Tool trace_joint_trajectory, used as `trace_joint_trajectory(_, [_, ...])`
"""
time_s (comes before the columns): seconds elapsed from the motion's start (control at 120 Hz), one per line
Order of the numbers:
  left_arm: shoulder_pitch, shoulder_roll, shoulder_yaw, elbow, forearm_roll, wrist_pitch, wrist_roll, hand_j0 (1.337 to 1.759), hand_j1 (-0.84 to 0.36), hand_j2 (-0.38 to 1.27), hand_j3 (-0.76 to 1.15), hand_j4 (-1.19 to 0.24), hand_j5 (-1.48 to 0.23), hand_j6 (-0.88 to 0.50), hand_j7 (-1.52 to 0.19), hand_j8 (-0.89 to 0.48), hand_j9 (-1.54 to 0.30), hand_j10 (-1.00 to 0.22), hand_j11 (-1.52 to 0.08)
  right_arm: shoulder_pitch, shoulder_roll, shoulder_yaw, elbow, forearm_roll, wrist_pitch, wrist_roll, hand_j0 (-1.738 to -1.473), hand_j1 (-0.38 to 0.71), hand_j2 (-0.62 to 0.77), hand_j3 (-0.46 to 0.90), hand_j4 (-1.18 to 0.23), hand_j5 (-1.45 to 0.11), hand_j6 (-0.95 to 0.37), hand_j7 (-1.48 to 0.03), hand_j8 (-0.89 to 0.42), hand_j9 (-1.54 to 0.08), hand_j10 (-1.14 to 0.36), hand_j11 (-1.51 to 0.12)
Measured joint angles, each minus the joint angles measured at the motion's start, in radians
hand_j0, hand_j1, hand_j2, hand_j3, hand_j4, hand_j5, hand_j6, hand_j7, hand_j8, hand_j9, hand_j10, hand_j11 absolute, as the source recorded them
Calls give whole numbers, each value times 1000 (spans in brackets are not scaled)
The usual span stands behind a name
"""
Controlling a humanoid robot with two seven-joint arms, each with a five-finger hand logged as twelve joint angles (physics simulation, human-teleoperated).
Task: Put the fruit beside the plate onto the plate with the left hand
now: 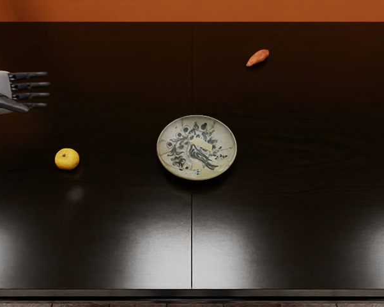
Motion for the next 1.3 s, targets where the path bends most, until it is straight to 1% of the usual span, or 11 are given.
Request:
trace_joint_trajectory(0.25, [2,6,1,2,5,0,0,1658,338,1,0,-8,-12,-7,-12,-7,-12,-8,-12,0,0,-2,-1,0,0,0,-1658,-331,-3,0,-15,-20,-15,-20,-15,-20,-15,-20])
trace_joint_trajectory(0.325, [-14,-2,1,2,20,0,0,1658,338,1,0,-7,-11,-7,-12,-7,-12,-7,-12,0,0,-2,-1,0,0,1,-1658,-331,-3,0,-15,-20,-15,-20,-15,-20,-15,-20])
trace_joint_trajectory(0.408, [-50,-18,1,-2,86,0,0,1658,337,2,0,-8,-12,-7,-12,-7,-13,-8,-13,0,0,-2,-1,0,0,0,-1658,-331,-3,0,-15,-20,-15,-20,-15,-20,-15,-20])
trace_joint_trajectory(0.517, [-86,-107,1,-16,239,0,0,1658,334,2,0,-12,-16,-12,-16,-11,-16,-12,-16,0,0,-3,0,0,0,1,-1658,-331,-3,0,-15,-20,-15,-20,-15,-20,-15,-20])
trace_joint_trajectory(0.6, [-73,-91,2,-131,397,0,0,1658,330,3,0,-15,-20,-15,-20,-15,-20,-15,-20,0,0,-3,0,0,0,1,-1658,-331,-3,0,-15,-20,-15,-20,-15,-20,-15,-20])
trace_joint_trajectory(0.75, [-28,-23,11,-432,648,0,0,1658,327,4,0,-20,-25,-20,-25,-20,-25,-19,-25,0,0,-3,0,0,0,1,-1658,-331,-3,0,-15,-20,-15,-20,-15,-20,-15,-20])
trace_joint_trajectory(0.825, [-25,-19,20,-524,737,0,0,1658,326,4,0,-22,-26,-22,-26,-22,-26,-21,-26,0,0,-3,0,0,0,1,-1658,-331,-3,0,-15,-20,-15,-20,-15,-20,-15,-20])
trace_joint_trajectory(0.917, [1,-9,27,-589,845,24,0,1658,325,5,0,-23,-27,-24,-27,-23,-27,-22,-27,0,0,-3,0,0,0,1,-1658,-331,-3,0,-15,-20,-15,-20,-15,-20,-15,-20])
trace_joint_trajectory(1.05, [38,-8,37,-654,980,155,0,1658,326,5,0,-24,-27,-25,-26,-24,-26,-23,-26,0,0,-3,-1,0,0,0,-1658,-331,-3,0,-15,-20,-15,-20,-15,-20,-15,-20])
trace_joint_trajectory(1.133, [41,-12,70,-676,1040,273,0,1658,326,5,0,-23,-26,-24,-26,-24,-26,-23,-26,0,0,-3,-1,0,0,1,-1658,-331,-3,0,-15,-20,-15,-20,-15,-20,-15,-20])
trace_joint_trajectory(1.3, [41,-41,193,-701,1150,530,0,1658,327,6,0,-24,-27,-26,-27,-25,-26,-24,-26,0,0,-3,-1,0,0,1,-1658,-331,-3,0,-15,-20,-15,-20,-15,-20,-15,-20])
